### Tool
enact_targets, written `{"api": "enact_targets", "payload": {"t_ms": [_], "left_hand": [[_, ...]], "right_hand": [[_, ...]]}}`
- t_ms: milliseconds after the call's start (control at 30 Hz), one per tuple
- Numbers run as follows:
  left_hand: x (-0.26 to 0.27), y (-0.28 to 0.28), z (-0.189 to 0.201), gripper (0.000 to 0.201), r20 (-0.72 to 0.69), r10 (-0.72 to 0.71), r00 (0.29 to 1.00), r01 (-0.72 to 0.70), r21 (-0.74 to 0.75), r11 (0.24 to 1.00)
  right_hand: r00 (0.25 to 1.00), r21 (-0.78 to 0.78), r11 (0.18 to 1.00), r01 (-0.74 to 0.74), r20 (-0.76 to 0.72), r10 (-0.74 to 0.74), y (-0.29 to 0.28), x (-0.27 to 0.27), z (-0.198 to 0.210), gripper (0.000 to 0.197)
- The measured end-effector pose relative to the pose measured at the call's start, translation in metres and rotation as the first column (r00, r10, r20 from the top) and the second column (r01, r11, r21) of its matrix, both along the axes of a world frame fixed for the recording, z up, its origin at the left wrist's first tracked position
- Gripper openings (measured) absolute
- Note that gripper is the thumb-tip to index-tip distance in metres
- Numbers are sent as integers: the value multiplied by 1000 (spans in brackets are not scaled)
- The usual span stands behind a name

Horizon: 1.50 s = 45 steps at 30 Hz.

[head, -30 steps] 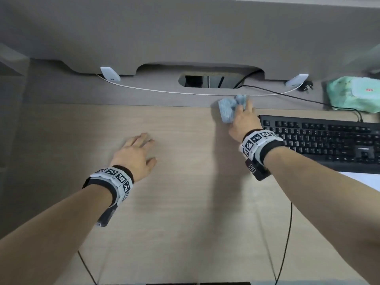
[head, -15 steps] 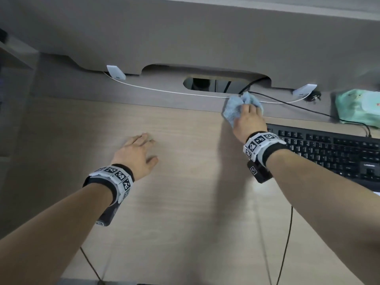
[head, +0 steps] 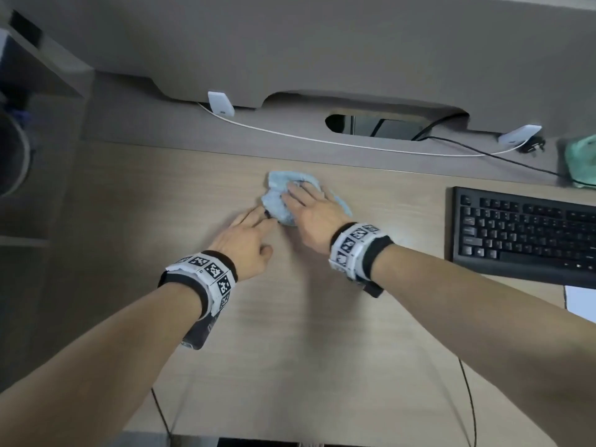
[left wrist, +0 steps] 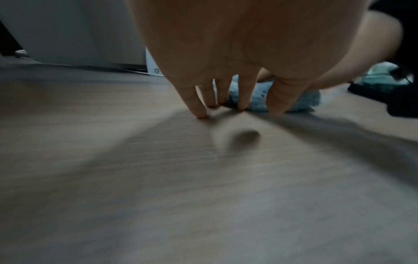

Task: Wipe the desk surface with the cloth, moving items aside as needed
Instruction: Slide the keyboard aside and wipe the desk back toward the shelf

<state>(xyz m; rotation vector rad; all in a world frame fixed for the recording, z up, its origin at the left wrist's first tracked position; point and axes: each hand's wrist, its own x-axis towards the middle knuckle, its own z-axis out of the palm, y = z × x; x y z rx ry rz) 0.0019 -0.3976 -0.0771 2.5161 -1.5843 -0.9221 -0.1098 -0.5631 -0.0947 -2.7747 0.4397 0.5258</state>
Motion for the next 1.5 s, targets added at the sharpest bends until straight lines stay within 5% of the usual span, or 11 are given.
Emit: {"api": "enact_targets", "payload": {"t_ms": [133, 267, 400, 533, 667, 833, 1000, 1133, 1300, 1500], "left_hand": [[42, 30, 13, 51, -22, 277, 961, -278, -100, 955], [101, 66, 9, 49, 123, 445, 887, -441, -57, 896], [129, 87, 1, 57, 178, 488, 855, -501, 36, 865], [130, 92, -3, 57, 216, 447, 868, -464, 36, 885], [138, 101, -2, 57, 224, 378, 898, -387, -3, 922], [149, 111, -3, 59, 198, 322, 926, -324, -20, 946], [152, 113, -7, 58, 177, 320, 931, -319, -34, 947], [155, 115, -12, 58, 138, 325, 936, -318, -71, 945], [171, 115, -9, 52, 79, 482, 873, -466, -159, 870], [186, 128, -3, 61, 167, 583, 795, -589, -11, 808]], "right_hand": [[953, -51, 954, 296, -49, -299, -44, -14, 1, 70], [835, -97, 843, 529, -119, -537, -37, 43, 7, 74], [937, 33, 946, 322, -156, -313, 42, 104, 9, 80], [995, 42, 996, 83, -57, -80, 79, 77, -1, 65], [949, -21, 952, 304, -79, -305, 26, 46, -1, 60], [869, -70, 870, 488, -55, -491, 11, 94, -1, 64], [943, 22, 945, 326, -69, -324, 46, 162, 7, 77], [986, 109, 982, 156, 45, -161, 47, 133, -2, 62], [961, 22, 966, 256, 102, -257, 22, 110, -8, 52], [984, -36, 988, 147, 104, -143, 40, 209, -11, 64]]}}
